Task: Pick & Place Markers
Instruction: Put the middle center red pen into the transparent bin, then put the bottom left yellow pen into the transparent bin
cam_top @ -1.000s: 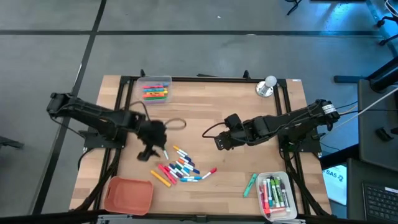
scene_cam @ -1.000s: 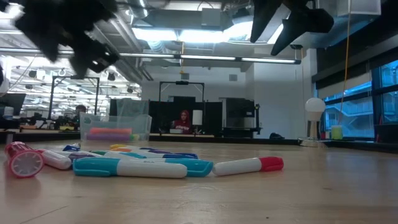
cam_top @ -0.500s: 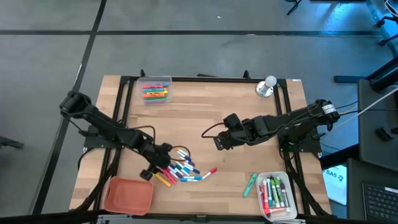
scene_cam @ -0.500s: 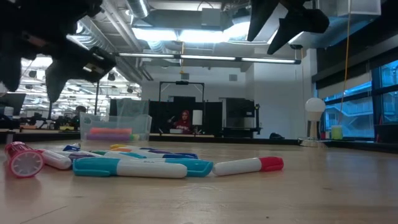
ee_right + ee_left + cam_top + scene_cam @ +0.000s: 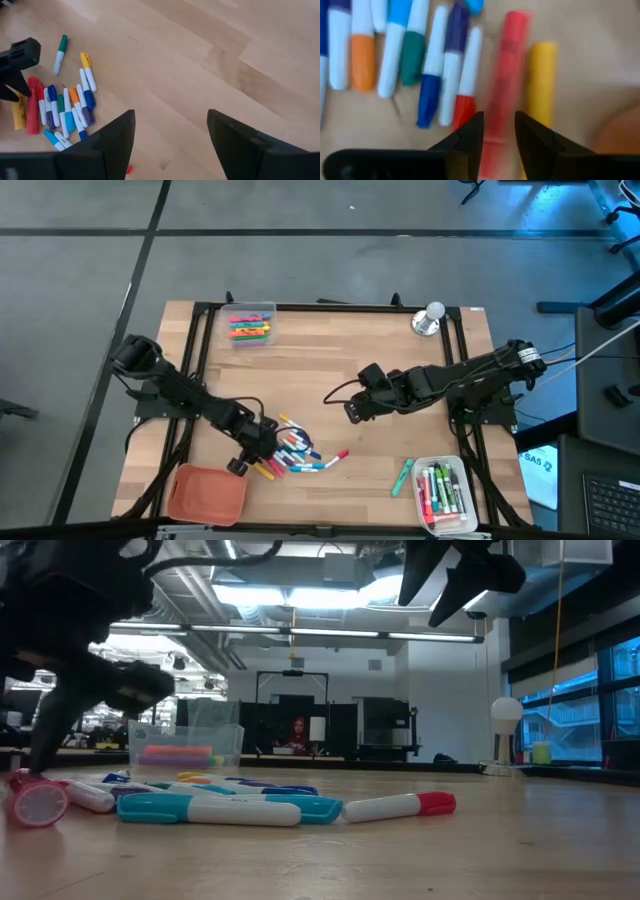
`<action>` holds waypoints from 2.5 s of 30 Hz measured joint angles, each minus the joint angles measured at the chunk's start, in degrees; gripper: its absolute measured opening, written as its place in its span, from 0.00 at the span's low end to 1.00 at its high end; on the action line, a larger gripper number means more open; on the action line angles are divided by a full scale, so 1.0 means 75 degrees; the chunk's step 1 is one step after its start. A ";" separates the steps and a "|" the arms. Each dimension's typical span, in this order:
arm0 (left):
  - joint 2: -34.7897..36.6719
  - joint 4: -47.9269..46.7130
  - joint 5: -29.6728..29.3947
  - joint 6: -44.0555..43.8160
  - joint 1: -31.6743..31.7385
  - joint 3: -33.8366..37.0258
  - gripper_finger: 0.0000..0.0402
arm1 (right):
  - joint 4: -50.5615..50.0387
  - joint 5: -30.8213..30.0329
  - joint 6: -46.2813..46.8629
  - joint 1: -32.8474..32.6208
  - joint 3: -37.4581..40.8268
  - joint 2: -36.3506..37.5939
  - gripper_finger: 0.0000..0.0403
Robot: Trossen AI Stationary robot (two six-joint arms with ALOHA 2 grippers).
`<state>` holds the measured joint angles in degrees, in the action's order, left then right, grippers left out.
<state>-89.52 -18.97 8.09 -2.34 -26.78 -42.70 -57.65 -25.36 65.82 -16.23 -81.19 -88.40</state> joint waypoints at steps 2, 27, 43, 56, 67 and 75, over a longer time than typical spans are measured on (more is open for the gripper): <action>-0.0241 -0.0082 -0.0369 -0.0033 -0.0053 0.0037 0.26 | -0.0003 0.0000 -0.0164 0.0000 0.0000 0.0000 0.61; 0.0999 -0.2734 -0.1921 0.0984 0.0762 -0.0303 0.18 | 0.0032 -0.0003 -0.1271 0.0594 0.0000 -0.0003 0.61; 0.2592 -0.4060 -0.2849 0.3264 0.4607 -0.0315 0.18 | 0.0029 -0.0015 -0.1177 0.0632 0.0000 -0.0003 0.61; 0.2971 -0.3033 -0.3523 0.4869 0.8926 -0.0320 0.20 | 0.0026 -0.0012 -0.0899 0.0635 0.0000 -0.0003 0.61; 0.2213 -0.2532 -0.2587 0.5157 0.9879 -0.0323 0.33 | 0.0059 -0.0007 -0.0547 0.0615 0.0000 -0.0003 0.61; 0.2698 -0.3744 -0.1643 0.3616 0.8850 -0.0850 0.35 | 0.0076 -0.0011 -0.0641 0.0615 0.0000 -0.0003 0.61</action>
<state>-69.28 -47.05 -4.24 24.78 39.60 -49.07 -57.08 -25.45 61.02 -11.62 -81.19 -88.42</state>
